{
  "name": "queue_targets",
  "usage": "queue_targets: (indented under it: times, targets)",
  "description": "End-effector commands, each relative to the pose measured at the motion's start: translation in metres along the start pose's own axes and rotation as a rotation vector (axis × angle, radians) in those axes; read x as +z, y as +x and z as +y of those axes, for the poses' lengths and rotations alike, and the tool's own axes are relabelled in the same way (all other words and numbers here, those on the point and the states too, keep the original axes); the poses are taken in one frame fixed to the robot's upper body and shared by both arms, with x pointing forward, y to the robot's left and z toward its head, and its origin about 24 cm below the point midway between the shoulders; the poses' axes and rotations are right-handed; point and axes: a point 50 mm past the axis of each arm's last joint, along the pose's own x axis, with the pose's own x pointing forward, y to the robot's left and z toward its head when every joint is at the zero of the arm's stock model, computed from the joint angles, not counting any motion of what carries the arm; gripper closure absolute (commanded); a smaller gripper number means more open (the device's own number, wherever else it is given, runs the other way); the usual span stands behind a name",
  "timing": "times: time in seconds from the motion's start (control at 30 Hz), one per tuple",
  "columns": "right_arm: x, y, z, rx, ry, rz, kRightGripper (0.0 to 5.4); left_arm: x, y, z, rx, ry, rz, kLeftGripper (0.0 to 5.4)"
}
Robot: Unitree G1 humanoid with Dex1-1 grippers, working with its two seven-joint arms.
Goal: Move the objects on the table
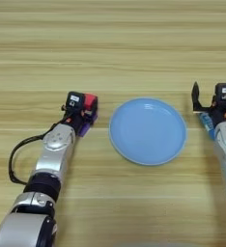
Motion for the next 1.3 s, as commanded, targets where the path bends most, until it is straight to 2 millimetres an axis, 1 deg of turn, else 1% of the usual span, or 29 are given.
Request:
queue_targets:
  times: [0.03, 0.23, 0.4, 0.7, 0.83, 1.0, 1.3]
  targets:
    - [0.004, 0.003, -0.001, -0.002, 0.004, -0.020, 0.00, 0.001, 0.002, -0.001, -0.014, -0.019, -0.008, 3.12]
    - [0.004, 0.003, -0.001, -0.002, 0.004, -0.020, 0.00, 0.010, 0.005, 0.000, -0.037, -0.046, -0.057, 3.12]
    - [0.004, 0.002, -0.001, -0.002, 0.003, -0.019, 0.00, 0.024, 0.009, 0.002, -0.046, -0.082, -0.139, 3.12]
    - [0.004, 0.002, -0.002, -0.002, 0.003, -0.019, 0.00, 0.032, 0.009, 0.000, -0.107, -0.085, -0.196, 3.12]
    - [0.004, 0.002, -0.002, -0.003, 0.003, -0.019, 0.00, 0.040, 0.005, -0.010, -0.205, -0.070, -0.237, 3.12]
    - [0.004, 0.002, -0.002, -0.003, 0.002, -0.019, 0.00, 0.045, -0.007, -0.029, -0.364, -0.027, -0.273, 3.12]
    - [0.004, 0.003, -0.002, -0.005, 0.004, -0.020, 0.00, 0.036, -0.023, -0.053, -0.542, 0.030, -0.258, 3.12]
